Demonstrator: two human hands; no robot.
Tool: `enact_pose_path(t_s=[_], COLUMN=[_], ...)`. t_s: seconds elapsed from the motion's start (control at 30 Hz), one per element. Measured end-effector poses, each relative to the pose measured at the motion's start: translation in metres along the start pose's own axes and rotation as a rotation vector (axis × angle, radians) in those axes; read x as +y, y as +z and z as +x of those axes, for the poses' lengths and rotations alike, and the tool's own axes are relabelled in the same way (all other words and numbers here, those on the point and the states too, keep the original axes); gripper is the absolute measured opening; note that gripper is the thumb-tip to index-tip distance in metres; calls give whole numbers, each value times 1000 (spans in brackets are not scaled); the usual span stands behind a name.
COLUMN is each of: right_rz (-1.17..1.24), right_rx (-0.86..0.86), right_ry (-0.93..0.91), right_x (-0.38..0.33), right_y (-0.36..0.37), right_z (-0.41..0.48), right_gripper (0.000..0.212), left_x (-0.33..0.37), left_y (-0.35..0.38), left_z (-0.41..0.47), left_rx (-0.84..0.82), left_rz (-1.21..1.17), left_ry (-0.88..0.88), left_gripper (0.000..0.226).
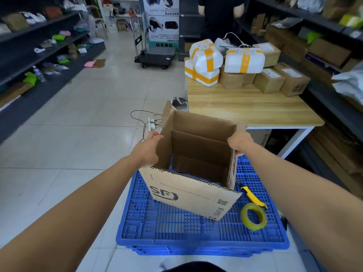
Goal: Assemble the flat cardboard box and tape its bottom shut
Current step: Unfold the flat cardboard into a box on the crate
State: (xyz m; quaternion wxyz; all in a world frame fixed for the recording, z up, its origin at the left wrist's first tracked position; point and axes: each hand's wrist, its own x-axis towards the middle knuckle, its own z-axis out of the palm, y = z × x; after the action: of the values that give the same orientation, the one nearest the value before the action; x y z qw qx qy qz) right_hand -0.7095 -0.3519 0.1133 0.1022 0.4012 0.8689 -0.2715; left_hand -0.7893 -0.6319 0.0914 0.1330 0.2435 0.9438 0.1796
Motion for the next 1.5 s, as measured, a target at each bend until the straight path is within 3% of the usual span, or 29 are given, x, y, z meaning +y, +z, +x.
enact_pose_path(t_s=[0.13,0.27,0.43,0.57,0.7,0.77,0.83,0.9,1.07,1.2,1.37,1.5], right_rz=[-68,-105,-55,-36,-16,23,83,111,192,146,167,236], right_rx=[25,-5,-9,-102,-231,-275,-280,-240,-186,-96,-116,-185], right_ry=[-15,-37,-44,-45,8,20,54,68,93,51,62,91], right_x=[-2,3,7,13,19,21,24,31,40,40,39,35], right_y=[-5,-2,7,7,5,4,1,1,-3,-4,2,6], right_z=[-3,-7,-6,-10,-13,-13,-10,-5,-5,-8,-6,-8], right_gripper=[48,30,40,29,48,32,1,19,16,25,13,34], left_x=[5,7,7,5,2,-1,-4,-4,-2,-2,-4,-7], left_y=[-4,4,16,17,19,18,17,15,13,10,12,19], left_z=[1,-1,-1,2,7,10,12,15,21,24,25,25], left_rx=[-76,-216,-198,-150,-80,-82,-95,-95,-179,-280,-263,-238], left_rz=[-17,-137,-187,-331,-374,-405,-426,-419,-443,-476,-529,-574], left_ry=[-17,-26,-14,-39,-87,-106,-127,-140,-137,-171,-173,-132], left_gripper=[78,83,106,91,71,62,58,58,63,72,72,62])
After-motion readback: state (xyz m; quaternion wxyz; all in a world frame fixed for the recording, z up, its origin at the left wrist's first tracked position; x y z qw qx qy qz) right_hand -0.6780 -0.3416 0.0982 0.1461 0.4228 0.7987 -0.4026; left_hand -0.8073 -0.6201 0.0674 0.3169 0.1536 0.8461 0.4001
